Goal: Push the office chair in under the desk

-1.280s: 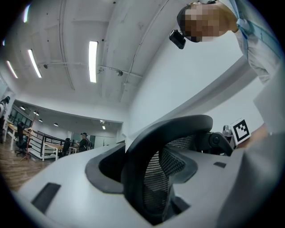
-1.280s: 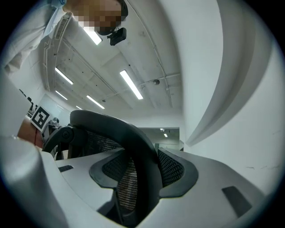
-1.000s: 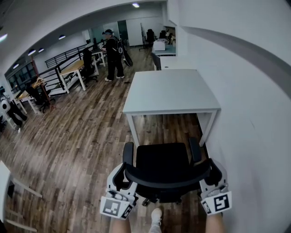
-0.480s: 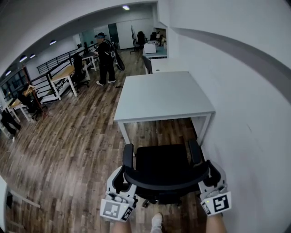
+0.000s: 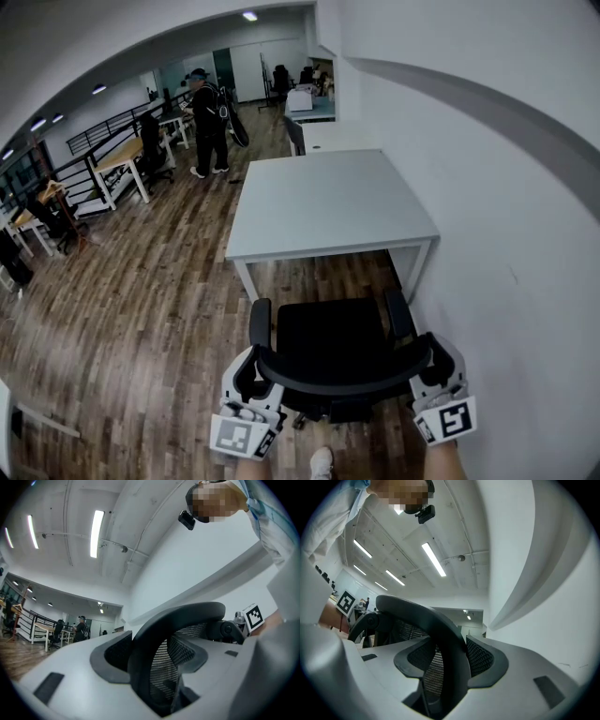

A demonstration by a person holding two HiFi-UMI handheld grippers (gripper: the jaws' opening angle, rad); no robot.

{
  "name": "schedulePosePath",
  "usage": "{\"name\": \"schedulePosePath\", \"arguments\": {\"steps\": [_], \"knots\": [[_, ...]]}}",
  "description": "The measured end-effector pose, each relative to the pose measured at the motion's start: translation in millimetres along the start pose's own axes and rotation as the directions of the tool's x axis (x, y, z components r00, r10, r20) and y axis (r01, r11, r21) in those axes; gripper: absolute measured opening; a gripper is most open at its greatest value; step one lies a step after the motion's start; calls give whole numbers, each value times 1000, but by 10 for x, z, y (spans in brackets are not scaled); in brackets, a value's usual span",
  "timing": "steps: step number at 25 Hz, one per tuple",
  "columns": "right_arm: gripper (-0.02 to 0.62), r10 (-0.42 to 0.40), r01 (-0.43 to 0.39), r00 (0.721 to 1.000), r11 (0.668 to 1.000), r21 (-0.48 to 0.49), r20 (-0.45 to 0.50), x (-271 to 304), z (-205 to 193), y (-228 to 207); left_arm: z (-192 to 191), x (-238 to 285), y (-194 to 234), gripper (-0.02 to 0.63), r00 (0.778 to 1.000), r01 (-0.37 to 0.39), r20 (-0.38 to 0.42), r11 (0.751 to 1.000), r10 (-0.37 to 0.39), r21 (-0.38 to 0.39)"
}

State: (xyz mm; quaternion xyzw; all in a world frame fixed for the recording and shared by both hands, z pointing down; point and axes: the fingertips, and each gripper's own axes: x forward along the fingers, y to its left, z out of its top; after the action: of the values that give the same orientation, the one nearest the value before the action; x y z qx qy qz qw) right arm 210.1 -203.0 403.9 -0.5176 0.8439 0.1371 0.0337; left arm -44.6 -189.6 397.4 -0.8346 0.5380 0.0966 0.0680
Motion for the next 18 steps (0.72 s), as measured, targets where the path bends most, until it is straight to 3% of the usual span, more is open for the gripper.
{"name": "schedulePosePath", "arguments": {"steps": [18], "knots": [[218,-37,36,999,999,-18,-31,738,-253,-395,-222,841,356,230,999,33,-14,999,-34,-18]]}}
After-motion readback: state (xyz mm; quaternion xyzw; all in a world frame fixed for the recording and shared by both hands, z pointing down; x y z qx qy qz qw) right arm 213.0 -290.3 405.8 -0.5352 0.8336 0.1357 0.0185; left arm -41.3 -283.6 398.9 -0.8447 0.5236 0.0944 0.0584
